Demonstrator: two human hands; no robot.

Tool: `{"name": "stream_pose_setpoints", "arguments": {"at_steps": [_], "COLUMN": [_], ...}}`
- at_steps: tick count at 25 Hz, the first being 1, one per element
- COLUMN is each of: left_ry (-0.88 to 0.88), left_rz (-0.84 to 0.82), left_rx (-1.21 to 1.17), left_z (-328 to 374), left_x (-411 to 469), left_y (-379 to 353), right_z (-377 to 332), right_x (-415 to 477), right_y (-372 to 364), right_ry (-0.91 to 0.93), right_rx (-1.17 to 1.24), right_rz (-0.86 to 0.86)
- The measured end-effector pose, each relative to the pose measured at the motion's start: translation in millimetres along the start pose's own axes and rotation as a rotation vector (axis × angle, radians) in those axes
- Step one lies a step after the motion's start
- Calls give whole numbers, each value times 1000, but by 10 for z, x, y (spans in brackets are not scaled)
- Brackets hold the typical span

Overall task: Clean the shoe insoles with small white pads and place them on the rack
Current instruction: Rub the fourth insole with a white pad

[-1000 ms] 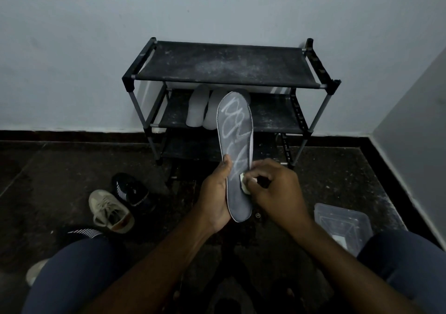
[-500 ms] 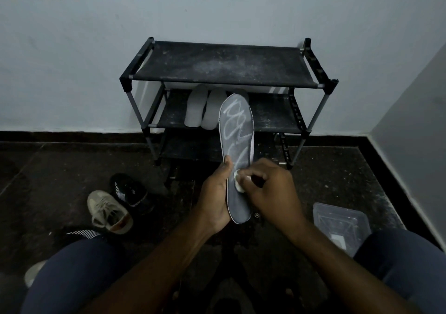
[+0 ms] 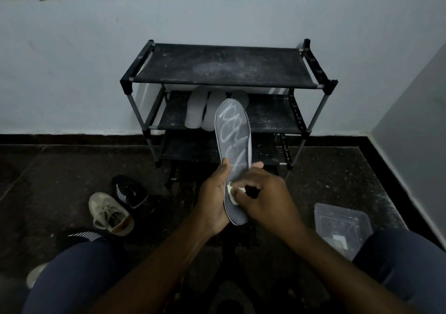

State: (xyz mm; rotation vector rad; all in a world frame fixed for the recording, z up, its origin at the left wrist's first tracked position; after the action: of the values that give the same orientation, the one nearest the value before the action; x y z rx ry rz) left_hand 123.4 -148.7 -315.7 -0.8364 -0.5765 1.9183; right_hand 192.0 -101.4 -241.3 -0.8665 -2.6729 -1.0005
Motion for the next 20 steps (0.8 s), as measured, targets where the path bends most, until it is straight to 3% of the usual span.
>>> {"name": "stream_pose_setpoints", "arguments": {"at_steps": [4,8,13,17,20], "left_ry": [-19,-9,-20,19,9], "left_rz": [17,-5,0,-31,-37], "left_rx": [-59,-6,-88,-48,-83], "left_z": [-7,-12,-56,-81,-57], "left_x": [13,38,32,24,1], "left_y": [-53,11,-42,-31,-62], "right_z": [98,-62,95,-9,100], "right_x": [89,-6,84,-22,22], "right_y": [163,-24,144,5,81], "right_ry": [-46,16,-47,-24,-54], "right_rx": [-8,24,10,42,24], "right_rz": [137,14,127,21,70]}}
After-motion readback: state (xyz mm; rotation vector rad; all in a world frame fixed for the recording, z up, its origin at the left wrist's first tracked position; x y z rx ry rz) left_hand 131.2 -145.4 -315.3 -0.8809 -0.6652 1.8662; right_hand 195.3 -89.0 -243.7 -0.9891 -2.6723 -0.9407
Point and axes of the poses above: each hand's wrist, its own x-axis towards the middle knuckle, its own y-axis out of the back of the hand, z = x × y, the point moved 9 cm from there along x, towards the middle knuckle, and after that the axes turned 2 degrees about y, right-handed, at the moved point
